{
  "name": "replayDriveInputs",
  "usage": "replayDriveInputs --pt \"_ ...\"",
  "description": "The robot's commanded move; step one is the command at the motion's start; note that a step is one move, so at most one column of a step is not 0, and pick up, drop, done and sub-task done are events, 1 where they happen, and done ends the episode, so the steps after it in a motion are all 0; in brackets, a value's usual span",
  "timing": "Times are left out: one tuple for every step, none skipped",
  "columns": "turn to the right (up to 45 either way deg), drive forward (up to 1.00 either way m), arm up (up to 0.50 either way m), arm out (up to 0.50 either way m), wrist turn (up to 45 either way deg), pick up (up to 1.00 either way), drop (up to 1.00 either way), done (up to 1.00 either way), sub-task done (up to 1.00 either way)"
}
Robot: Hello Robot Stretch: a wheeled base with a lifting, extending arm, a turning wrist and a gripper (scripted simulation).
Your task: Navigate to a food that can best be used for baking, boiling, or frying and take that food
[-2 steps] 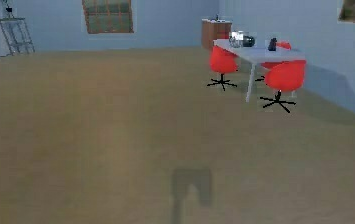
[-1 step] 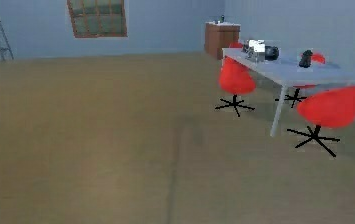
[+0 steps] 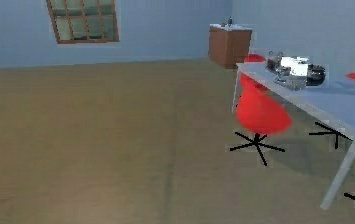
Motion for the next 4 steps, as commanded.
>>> replayDriveInputs --pt "0.0 1.0 0.0 0.0 0.0 0.0 0.0 0.0 0.0" --pt "3.0 0.0 0.0 0.0 0.0 0.0 0.0 0.0 0.0" --pt "0.0 0.5 0.0 0.0 0.0 0.0 0.0 0.0 0.0" --pt "6.0 0.0 0.0 0.0 0.0 0.0 0.0 0.0 0.0"
